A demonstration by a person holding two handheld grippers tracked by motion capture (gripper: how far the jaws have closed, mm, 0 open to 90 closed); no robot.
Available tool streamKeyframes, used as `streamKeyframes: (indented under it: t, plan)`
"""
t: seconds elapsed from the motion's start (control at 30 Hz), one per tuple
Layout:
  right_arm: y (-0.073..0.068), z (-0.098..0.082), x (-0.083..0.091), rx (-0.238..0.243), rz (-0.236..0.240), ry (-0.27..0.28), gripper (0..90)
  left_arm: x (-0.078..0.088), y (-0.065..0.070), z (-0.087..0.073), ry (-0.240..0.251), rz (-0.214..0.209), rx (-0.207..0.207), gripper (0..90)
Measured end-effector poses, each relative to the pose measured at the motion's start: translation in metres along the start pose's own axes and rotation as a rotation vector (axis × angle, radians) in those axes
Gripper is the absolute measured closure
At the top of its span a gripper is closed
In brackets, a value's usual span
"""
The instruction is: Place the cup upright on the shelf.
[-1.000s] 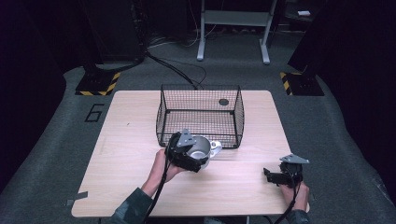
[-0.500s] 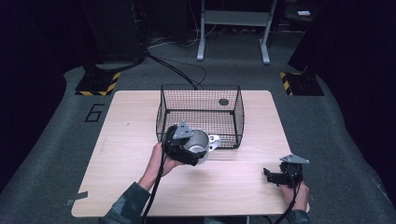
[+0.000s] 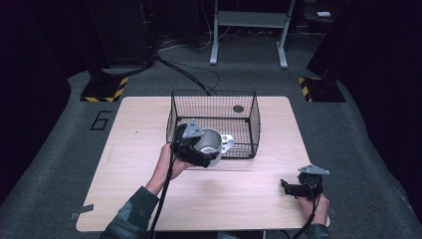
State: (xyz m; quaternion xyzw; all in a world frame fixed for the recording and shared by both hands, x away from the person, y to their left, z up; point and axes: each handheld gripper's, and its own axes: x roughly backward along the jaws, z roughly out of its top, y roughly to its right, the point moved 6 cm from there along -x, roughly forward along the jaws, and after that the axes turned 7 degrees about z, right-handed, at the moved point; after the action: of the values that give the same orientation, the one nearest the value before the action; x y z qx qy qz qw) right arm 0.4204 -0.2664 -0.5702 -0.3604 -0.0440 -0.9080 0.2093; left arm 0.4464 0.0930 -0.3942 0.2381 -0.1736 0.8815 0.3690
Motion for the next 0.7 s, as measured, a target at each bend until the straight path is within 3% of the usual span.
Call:
streamKeyframes:
  t: [0.23,0.7]
  plan:
    - [0.000,0.000,0.000,0.000,0.001,-0.002,5.2,0.001,-0.009,0.010,0.009,0.005,0.006,6.7]
    - [0.000,0.000,0.000,0.000,0.000,0.000,5.2,-0.003,-0.034,0.028,0.017,0.057,0.021,6.7]
